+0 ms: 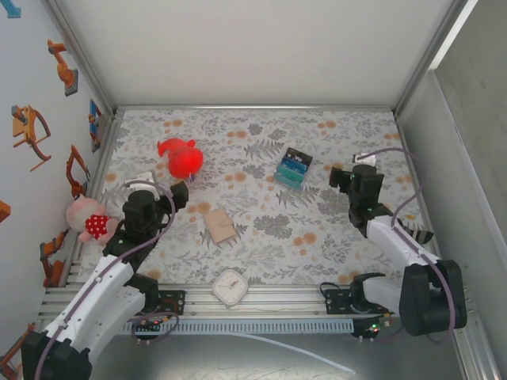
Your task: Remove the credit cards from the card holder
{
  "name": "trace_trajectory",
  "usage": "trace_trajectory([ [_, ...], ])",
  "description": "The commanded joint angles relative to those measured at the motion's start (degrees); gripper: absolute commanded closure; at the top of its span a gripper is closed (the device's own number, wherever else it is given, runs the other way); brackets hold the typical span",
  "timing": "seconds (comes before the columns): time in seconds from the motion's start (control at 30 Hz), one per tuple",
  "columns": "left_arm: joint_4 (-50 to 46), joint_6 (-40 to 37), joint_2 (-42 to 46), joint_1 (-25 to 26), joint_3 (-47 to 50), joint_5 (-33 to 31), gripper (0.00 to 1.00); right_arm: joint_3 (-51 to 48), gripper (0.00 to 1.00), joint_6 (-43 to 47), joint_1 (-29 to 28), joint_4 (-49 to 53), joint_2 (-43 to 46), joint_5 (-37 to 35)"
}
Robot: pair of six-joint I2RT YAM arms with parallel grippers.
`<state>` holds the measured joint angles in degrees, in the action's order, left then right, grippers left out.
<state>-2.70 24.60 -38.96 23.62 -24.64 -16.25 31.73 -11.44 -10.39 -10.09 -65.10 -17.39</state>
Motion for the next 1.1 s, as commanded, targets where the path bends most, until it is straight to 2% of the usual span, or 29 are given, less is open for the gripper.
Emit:
trace_trajectory([
  [0.0, -6.35, 7.62, 0.14, 4.06, -0.57, -3.25, 0.03, 2.83, 0.0, -5.03, -2.98, 8.73, 2.2, -5.1],
  [0.2, -11.96, 15.17, -7.0, 13.42, -3.22, -9.97, 0.03, 5.47, 0.0, -9.33, -9.06, 15.21, 2.85, -8.64],
  [0.37, -17.09, 19.65, -17.8, 22.34, -8.48, -15.65, 0.03, 7.63, 0.0, -13.05, -11.41, 19.47, 1.93, -8.41],
  [0.53, -22.83, 21.45, -29.61, 28.39, -14.84, -16.11, 0.03, 10.61, 0.0, -13.15, -12.75, 24.11, 0.52, -9.22],
  [0.73, -23.07, 24.15, -39.09, 31.55, -18.27, -11.45, 0.03, 11.8, 0.0, -12.73, -13.99, 26.14, -0.09, -9.36],
  [1.07, -21.69, 25.58, -44.47, 31.84, -20.23, -7.74, 0.03, 10.47, 0.0, -12.46, -14.24, 24.95, -0.3, -7.93],
])
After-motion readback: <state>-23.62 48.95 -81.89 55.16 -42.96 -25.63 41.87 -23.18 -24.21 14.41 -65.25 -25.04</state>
